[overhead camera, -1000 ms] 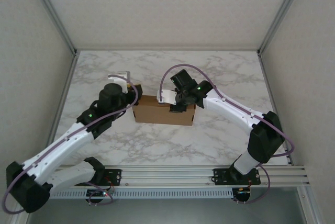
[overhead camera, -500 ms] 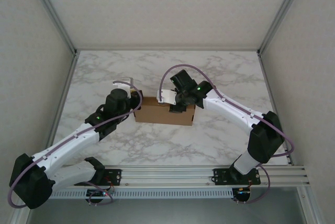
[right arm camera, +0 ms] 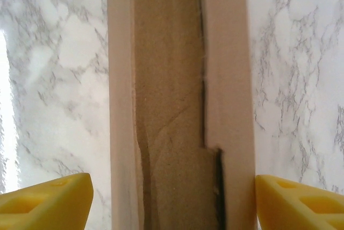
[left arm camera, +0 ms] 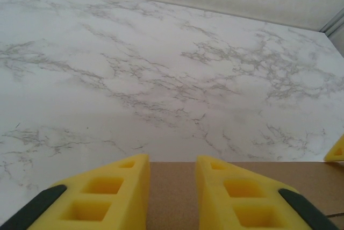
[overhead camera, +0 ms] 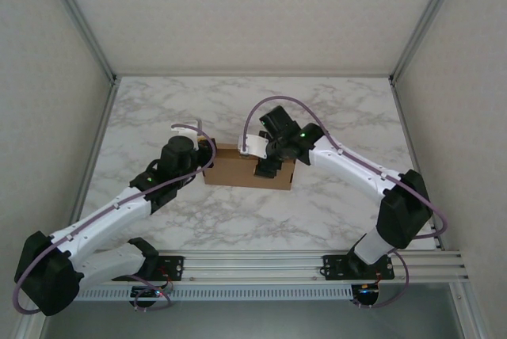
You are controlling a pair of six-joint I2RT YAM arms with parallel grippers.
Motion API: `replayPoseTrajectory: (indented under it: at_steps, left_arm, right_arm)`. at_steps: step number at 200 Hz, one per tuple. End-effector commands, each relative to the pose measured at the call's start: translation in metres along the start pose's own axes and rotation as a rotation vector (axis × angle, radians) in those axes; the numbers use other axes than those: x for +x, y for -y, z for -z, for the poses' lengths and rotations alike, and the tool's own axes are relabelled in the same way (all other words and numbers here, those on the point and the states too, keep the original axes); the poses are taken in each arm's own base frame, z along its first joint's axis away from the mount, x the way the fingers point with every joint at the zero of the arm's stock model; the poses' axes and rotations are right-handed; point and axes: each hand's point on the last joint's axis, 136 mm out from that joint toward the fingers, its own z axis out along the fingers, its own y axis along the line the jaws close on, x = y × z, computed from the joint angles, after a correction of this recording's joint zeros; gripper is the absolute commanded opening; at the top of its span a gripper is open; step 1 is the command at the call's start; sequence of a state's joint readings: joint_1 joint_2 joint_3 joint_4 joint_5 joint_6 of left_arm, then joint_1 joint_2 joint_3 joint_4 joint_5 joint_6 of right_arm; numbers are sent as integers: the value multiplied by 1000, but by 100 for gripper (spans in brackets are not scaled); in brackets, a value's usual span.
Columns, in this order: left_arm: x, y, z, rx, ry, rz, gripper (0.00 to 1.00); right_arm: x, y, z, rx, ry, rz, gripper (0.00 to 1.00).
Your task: Fold the paper box
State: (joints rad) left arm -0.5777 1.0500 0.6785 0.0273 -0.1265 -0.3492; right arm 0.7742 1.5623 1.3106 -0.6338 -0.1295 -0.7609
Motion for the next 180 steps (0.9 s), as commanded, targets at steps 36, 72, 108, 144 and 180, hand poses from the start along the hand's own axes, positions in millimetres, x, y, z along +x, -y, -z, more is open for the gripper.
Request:
replayPoseTrajectory:
  at_steps: [36,72,108,144,180]
  left_arm:
    - [20,-11,-2,-36,-71,-3,29]
    - [20,-11,2,-29,-66,2,28]
    - [21,-12,3,-27,-66,1,28]
    - [22,-10,4,-16,-67,-4,28]
    - [24,-11,4,-13,-71,-8,28]
  right_arm:
    - [-61,26,78,68,360,-189,79]
    - [-64,77,138,361,469,-522,55]
    - [-4,91,174,570,267,-843,28]
    - [50,74,188,532,365,-1269,1]
    - [69,47,163,363,293,-1447,72]
